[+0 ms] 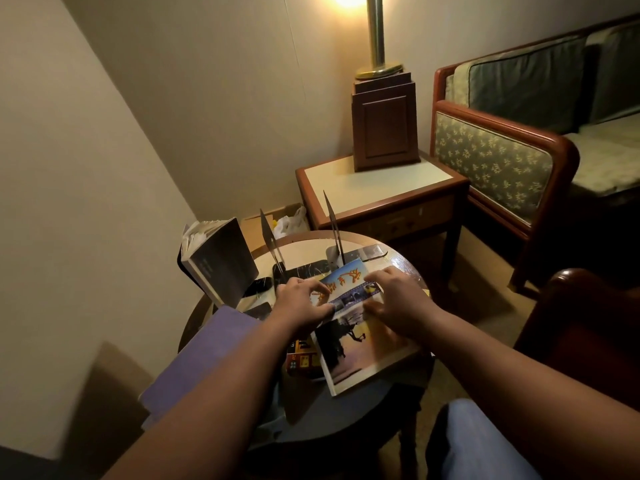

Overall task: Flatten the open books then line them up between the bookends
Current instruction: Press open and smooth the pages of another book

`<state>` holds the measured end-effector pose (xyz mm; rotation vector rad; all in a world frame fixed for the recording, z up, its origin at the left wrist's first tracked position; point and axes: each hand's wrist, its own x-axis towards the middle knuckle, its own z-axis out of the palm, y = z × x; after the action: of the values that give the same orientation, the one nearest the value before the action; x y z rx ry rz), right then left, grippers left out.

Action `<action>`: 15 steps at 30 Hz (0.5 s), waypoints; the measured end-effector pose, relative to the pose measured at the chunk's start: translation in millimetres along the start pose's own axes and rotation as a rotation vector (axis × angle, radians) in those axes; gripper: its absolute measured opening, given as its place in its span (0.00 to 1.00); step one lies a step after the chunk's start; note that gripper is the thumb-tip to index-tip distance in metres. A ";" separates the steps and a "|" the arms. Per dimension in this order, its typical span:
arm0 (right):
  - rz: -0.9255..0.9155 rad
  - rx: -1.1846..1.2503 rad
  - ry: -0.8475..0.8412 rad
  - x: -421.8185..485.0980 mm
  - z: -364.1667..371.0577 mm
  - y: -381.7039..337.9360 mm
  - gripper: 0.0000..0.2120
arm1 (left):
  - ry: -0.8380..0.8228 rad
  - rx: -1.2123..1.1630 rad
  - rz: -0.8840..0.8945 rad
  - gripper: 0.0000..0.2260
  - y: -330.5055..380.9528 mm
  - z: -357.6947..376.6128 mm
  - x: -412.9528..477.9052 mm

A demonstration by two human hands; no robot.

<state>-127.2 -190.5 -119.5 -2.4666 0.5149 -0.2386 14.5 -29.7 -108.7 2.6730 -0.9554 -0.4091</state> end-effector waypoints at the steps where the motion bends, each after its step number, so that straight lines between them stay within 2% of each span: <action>1: 0.003 -0.018 -0.009 0.1 0.0 1.7 0.23 | 0.002 0.012 -0.001 0.17 1.0 2.6 -0.3; 5: -0.031 -0.094 -0.031 0.2 -1.5 -0.9 0.17 | 0.002 0.014 -0.008 0.23 0.9 10.7 -3.0; 8: -0.165 -0.294 -0.055 -6.1 0.8 -9.6 0.14 | 0.037 0.070 -0.027 0.26 3.2 11.1 -5.0; 10: -0.217 -0.392 -0.101 -13.8 7.0 -15.8 0.17 | 0.037 0.087 -0.054 0.28 5.7 11.8 -6.8; 15: -0.124 -0.361 -0.213 -29.5 21.9 -18.1 0.31 | 0.010 0.020 -0.103 0.29 3.8 12.2 -15.1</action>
<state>-142.3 -153.3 -127.9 -2.8356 0.3369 0.0772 -3.2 -24.7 -116.0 2.7476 -0.8251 -0.4099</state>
